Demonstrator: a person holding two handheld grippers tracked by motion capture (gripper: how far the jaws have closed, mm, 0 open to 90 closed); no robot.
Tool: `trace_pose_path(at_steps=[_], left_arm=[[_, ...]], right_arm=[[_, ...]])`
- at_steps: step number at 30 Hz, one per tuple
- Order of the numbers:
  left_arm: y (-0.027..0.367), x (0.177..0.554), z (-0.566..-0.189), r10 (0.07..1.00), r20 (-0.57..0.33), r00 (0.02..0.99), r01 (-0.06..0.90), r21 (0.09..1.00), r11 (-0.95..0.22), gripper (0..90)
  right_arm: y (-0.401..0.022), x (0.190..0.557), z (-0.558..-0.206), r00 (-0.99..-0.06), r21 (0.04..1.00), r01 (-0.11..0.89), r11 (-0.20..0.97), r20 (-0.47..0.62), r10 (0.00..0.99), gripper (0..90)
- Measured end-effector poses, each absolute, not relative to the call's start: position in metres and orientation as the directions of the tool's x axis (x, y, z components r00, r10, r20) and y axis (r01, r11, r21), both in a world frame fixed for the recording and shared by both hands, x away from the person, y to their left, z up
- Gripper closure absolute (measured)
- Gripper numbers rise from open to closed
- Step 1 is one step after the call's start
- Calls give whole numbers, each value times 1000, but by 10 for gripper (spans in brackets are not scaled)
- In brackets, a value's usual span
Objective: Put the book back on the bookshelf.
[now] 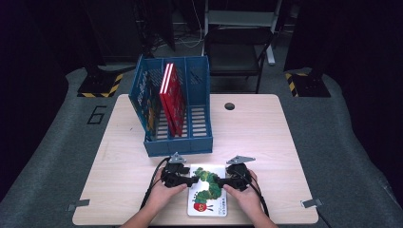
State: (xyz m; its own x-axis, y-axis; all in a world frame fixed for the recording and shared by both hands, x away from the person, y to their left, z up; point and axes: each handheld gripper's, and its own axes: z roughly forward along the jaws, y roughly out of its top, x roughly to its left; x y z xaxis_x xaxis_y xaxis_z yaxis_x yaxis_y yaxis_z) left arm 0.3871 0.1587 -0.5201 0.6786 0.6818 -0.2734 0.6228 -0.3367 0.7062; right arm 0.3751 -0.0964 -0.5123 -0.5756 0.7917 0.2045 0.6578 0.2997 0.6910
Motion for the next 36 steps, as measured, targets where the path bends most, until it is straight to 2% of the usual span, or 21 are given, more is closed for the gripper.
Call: trace_pose_path(at_steps=[26, 29, 36], left_arm=[[155, 394, -521, 694, -278, 665, 629, 709, -319, 365], [155, 396, -521, 695, -275, 664, 626, 713, -316, 365], [153, 395, -520, 703, -274, 656, 632, 709, -314, 363]], right_arm=[[-94, 389, -517, -592, 680, 664, 311, 223, 775, 217], [-97, 390, -516, -574, 672, 681, 292, 242, 783, 270], [-96, 391, -515, -571, 665, 688, 291, 248, 782, 248]])
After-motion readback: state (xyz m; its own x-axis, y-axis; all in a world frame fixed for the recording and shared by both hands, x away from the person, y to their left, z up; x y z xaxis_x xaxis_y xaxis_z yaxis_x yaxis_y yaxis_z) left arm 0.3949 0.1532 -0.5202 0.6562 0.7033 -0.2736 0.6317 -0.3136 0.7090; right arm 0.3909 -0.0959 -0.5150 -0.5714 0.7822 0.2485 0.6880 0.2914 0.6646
